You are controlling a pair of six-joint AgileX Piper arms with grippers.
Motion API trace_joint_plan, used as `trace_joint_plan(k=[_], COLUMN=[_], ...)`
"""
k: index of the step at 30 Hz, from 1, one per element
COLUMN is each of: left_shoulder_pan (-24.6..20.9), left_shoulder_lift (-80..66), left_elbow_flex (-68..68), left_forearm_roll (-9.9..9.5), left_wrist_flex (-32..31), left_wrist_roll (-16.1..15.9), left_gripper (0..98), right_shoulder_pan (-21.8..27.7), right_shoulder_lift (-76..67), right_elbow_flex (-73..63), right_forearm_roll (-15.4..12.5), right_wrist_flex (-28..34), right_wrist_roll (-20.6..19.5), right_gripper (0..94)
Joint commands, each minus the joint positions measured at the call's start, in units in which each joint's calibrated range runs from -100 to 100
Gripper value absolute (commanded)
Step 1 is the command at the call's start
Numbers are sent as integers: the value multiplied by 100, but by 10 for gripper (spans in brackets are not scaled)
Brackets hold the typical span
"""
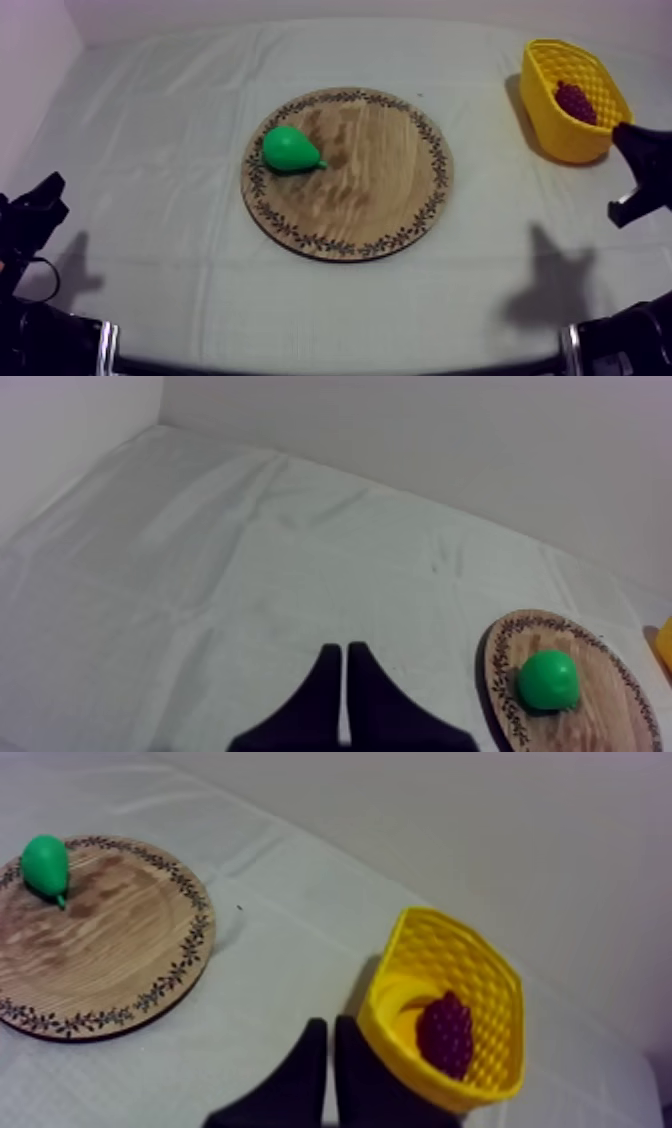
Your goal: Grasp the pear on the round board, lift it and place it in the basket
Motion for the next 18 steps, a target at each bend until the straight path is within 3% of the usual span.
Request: trace_joint_plan(k=[1,11,18], left_shoulder_pan=[1,1,1], left_shoulder_lift=[0,0,0], left_elbow_flex=[0,0,0], left_forearm_roll=[-2,-2,-2], left_wrist_flex=[-1,-1,-1], left_wrist_roll=[-1,-1,-1], left_gripper=[1,1,1], right_shoulder_pan=[-101,-730,-1442], right_shoulder_lift=[607,2893,4588], right_elbow_flex=[-851,-3496,-5249], right_forearm_roll=[-7,-222,-67], right_wrist_flex=[219,1515,2284], right_wrist_roll=[76,754,732], right_gripper=[6,6,6])
